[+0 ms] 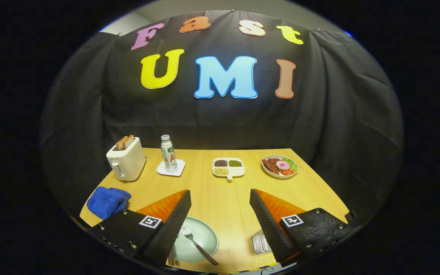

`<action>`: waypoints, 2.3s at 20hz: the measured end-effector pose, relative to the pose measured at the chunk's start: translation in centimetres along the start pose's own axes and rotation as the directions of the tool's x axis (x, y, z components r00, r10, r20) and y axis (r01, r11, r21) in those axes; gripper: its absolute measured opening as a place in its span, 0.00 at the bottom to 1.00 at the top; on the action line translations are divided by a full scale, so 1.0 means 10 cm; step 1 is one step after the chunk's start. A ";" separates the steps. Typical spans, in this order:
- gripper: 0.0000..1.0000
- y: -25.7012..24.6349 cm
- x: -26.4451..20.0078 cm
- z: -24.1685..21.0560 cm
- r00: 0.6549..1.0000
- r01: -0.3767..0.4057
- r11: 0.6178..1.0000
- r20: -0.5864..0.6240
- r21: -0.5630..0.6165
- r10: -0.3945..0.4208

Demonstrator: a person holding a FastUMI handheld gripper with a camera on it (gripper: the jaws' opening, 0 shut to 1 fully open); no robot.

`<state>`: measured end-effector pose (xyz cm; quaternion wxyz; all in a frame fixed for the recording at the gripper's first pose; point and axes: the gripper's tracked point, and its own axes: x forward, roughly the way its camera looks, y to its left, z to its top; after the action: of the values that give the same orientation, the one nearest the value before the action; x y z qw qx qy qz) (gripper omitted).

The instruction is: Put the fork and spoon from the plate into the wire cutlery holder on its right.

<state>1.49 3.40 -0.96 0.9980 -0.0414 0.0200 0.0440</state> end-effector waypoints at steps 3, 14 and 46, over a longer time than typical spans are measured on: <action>0.92 0.07 0.05 -0.06 1.000 -0.022 0.999 -0.017 -0.036 0.022; 0.92 0.32 0.16 -0.48 0.982 -0.113 0.989 -0.161 -0.097 0.096; 0.11 0.57 0.38 -2.46 0.698 -0.341 0.931 -0.699 -0.131 0.158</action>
<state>3.83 7.30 -26.09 0.8922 -0.1769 0.3817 0.1640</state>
